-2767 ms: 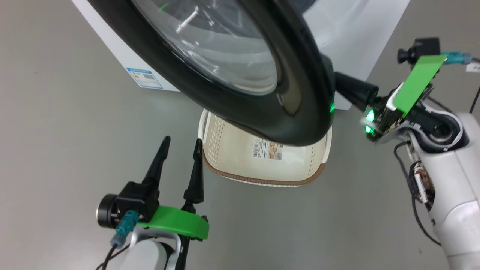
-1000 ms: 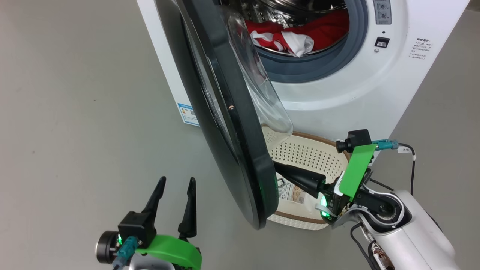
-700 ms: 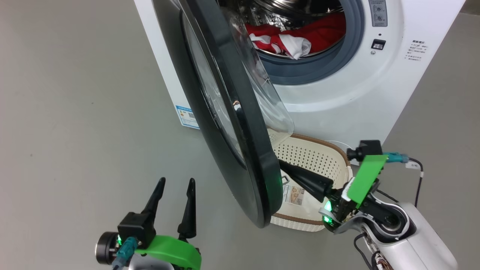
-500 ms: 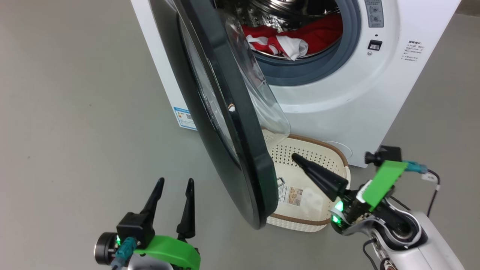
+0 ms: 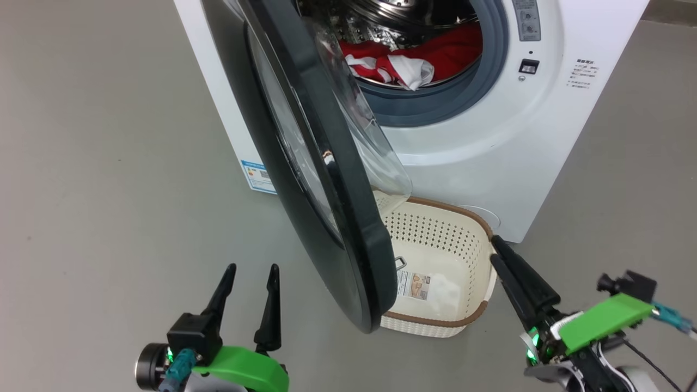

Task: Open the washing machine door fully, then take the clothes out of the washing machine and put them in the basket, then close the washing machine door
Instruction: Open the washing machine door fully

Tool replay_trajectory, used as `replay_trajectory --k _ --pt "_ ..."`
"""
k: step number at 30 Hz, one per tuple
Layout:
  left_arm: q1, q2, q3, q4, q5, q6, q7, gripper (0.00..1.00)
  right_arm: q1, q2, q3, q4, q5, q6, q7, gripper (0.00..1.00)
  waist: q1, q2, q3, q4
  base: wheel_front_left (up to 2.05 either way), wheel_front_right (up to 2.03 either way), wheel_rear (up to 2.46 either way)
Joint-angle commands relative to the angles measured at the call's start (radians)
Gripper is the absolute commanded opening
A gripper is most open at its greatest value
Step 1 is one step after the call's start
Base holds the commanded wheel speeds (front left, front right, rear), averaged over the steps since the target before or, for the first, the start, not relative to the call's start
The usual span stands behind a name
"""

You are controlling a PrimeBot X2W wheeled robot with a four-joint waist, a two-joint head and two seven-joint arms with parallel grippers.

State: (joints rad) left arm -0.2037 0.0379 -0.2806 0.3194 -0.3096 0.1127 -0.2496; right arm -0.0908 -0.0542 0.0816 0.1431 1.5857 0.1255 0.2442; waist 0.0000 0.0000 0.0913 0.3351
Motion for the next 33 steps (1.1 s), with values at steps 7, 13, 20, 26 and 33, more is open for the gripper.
replay_trajectory --k 7,13,20,26,33 --pt "0.000 0.012 0.041 -0.021 -0.003 -0.004 -0.012 1.00 0.077 -0.034 0.033 -0.065 -0.195 0.005 -0.228 1.00 0.0000 0.0000 -0.005 -0.034 0.00 0.00 0.00" --pt "0.008 0.012 0.052 -0.015 0.006 -0.010 -0.012 1.00 0.109 -0.104 0.080 -0.031 -0.361 0.005 -0.438 1.00 0.0000 0.0000 -0.014 -0.064 0.00 0.00 0.00" --pt "0.023 0.013 0.071 -0.008 0.016 -0.019 -0.012 1.00 0.116 -0.124 0.028 0.026 -0.617 0.005 -0.505 1.00 0.0000 0.0000 -0.026 -0.096 0.00 0.00 0.00" --pt "0.044 0.017 0.085 -0.006 0.024 -0.030 -0.012 1.00 0.135 -0.042 -0.111 -0.047 -0.967 0.005 -0.506 1.00 0.0000 0.0000 -0.038 -0.126 0.00 0.00 0.00" --pt "0.053 0.018 0.096 0.003 0.031 -0.039 -0.012 1.00 0.172 -0.003 -0.178 -0.105 -1.233 0.005 -0.506 1.00 0.0000 0.0000 -0.047 -0.149 0.00 0.00 0.00"
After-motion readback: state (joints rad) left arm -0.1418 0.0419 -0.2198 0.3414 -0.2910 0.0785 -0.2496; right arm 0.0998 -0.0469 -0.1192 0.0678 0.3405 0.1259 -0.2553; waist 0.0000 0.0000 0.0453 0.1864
